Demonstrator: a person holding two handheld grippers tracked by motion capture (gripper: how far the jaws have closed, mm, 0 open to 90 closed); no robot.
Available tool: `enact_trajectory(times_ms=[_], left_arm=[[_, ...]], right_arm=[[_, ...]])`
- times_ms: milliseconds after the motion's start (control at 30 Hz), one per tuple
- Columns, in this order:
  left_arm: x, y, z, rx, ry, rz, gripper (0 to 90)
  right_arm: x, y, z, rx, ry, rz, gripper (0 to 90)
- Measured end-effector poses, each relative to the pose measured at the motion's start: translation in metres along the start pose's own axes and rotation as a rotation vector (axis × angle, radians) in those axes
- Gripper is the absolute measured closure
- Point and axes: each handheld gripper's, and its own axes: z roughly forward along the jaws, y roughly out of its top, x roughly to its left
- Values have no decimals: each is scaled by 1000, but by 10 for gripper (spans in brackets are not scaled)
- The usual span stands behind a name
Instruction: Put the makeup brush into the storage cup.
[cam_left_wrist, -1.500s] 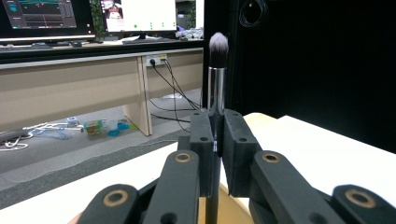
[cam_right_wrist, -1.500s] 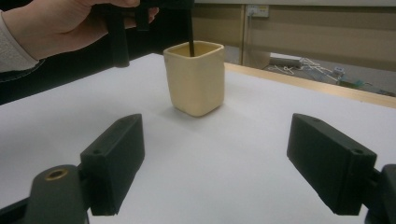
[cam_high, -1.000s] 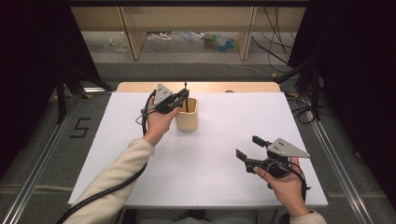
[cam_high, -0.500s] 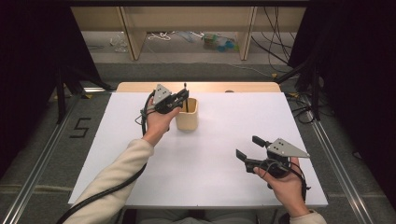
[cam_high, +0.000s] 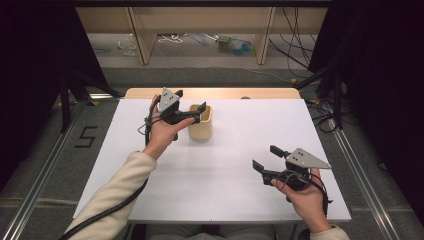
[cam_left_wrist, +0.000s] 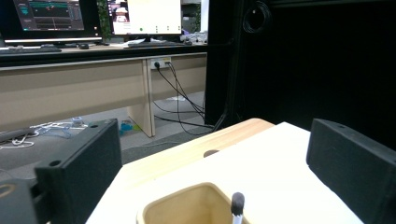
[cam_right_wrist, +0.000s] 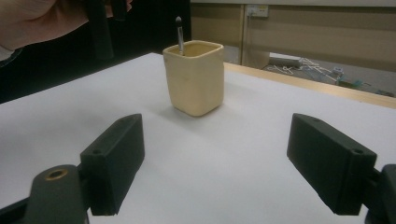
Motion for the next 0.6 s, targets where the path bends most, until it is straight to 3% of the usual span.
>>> enact_trajectory(times_ms=[200, 267, 367, 400, 600], left_arm=[[5, -4, -15, -35, -31, -2, 10], [5, -3, -24, -23, -28, -1, 7], [6, -2, -36, -29, -60, -11, 0], [-8, -5, -40, -28, -71, -224, 0], [-3, -8, -66, -20, -64, -207, 0]], right_arm=[[0, 0, 0, -9, -4, -1, 201], [0, 0, 0, -7, 0, -1, 201], [0, 0, 0, -10, 1, 1, 201], [0, 0, 1, -13, 7, 2, 201], [-1, 1, 0, -6, -4, 2, 201]])
